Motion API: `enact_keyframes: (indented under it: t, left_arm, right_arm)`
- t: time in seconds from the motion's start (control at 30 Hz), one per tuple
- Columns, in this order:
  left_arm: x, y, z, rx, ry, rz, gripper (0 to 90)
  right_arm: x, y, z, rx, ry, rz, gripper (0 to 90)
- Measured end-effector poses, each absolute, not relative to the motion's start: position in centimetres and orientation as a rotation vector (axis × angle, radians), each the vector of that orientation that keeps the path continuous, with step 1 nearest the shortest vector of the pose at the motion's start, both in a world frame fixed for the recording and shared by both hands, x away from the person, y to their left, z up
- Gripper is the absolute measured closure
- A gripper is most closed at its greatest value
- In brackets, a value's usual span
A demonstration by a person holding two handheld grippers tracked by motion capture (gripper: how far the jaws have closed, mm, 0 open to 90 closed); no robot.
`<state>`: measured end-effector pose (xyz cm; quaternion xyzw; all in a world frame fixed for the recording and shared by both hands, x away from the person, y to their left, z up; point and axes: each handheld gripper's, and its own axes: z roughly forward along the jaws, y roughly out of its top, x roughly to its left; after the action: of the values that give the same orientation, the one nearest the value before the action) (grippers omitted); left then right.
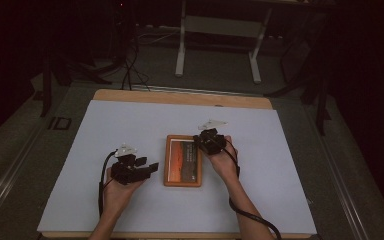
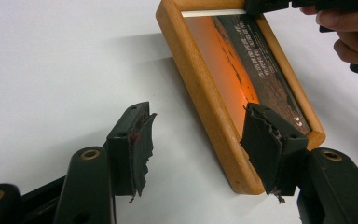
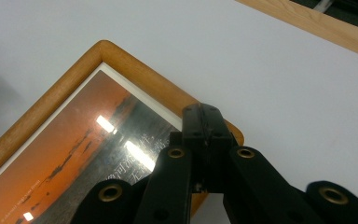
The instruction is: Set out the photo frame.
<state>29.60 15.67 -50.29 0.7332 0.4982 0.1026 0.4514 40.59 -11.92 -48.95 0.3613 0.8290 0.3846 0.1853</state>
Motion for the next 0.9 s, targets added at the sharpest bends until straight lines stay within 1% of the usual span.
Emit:
enact_keyframes:
  t: [0.37,0.6,0.9]
  left_arm:
    - [29.5,15.9,-50.0,1.783,1.235,0.252,42.2]
    - [29.4,15.6,-49.9,1.754,1.223,0.217,40.4]
    - [29.2,14.5,-49.4,1.763,1.163,0.166,38.7]
  right_arm:
    - [40.8,-12.6,-49.5,1.058,2.327,1.061,89.9]
    - [41.2,-13.7,-50.4,1.119,2.335,1.048,89.9]
    - [41.4,-14.2,-51.3,1.175,2.342,1.025,89.9]
